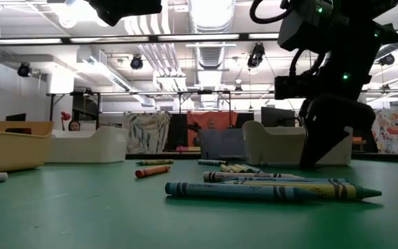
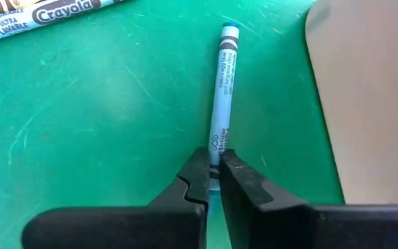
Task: Sort crayons
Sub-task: Put the blue crayon into the white bin
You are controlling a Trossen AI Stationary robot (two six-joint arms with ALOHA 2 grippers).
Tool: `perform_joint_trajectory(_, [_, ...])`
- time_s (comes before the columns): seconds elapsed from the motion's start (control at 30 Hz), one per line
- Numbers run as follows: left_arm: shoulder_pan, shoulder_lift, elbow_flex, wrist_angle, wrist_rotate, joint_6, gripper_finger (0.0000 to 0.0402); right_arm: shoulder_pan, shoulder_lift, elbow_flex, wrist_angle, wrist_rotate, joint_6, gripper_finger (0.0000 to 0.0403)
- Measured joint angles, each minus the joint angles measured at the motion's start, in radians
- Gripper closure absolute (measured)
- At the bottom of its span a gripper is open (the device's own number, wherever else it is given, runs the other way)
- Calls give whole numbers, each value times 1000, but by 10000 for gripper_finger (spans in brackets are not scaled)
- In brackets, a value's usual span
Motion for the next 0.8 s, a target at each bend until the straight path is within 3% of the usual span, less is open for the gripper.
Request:
perform_joint_trajectory(0.2, [0,0,-58,84,1,-8,315,2,-50,24,7,-1,-14,390])
perform_joint_trajectory(0.4, [0,5,-156,311,2,-32,315,2,-93,39,81,12,-57,390])
perform_joint_trajectory(0.63, [1,60,-233,551,36,-35,313,-1,-88,38,523,16,-287,390])
perform_joint_trajectory(0.8, [0,84,-268,663,98,-37,282,-1,-56,28,878,12,-480,391])
